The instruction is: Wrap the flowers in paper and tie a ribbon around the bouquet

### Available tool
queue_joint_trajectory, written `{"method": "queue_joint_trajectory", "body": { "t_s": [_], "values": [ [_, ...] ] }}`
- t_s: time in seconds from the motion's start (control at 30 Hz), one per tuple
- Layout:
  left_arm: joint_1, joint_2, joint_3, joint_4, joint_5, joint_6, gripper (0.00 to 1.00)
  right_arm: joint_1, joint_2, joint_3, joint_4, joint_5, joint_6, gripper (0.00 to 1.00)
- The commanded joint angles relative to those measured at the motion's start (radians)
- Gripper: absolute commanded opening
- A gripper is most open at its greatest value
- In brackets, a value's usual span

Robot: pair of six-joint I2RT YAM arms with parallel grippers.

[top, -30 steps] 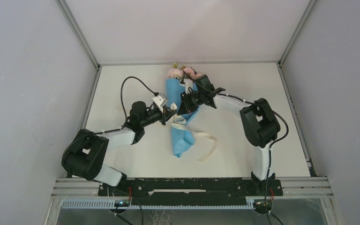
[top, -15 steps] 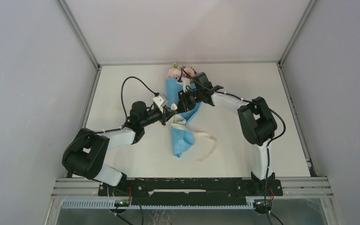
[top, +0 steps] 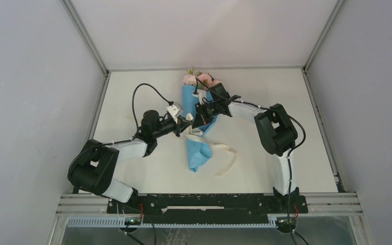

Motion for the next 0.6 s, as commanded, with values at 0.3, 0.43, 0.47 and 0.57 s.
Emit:
{"method": "queue_joint_trajectory", "body": {
  "t_s": [0.3, 0.43, 0.47, 0.57],
  "values": [
    [0.036, 0.007, 0.067, -0.046, -0.062, -0.092, 0.0, -0.075, -0.223, -0.201, 0.142, -0.055, 0.121, 0.0],
    [0.036, 0.029, 0.068, -0.066, -0.109, -0.091, 0.0, -0.075, -0.273, -0.262, 0.211, -0.059, 0.175, 0.0],
    [0.036, 0.036, 0.071, -0.072, -0.135, -0.096, 0.0, -0.075, -0.281, -0.265, 0.213, -0.058, 0.179, 0.0],
    [0.036, 0.054, 0.078, -0.081, -0.22, -0.134, 0.0, -0.074, -0.295, -0.272, 0.213, -0.063, 0.186, 0.0]
  ]
}}
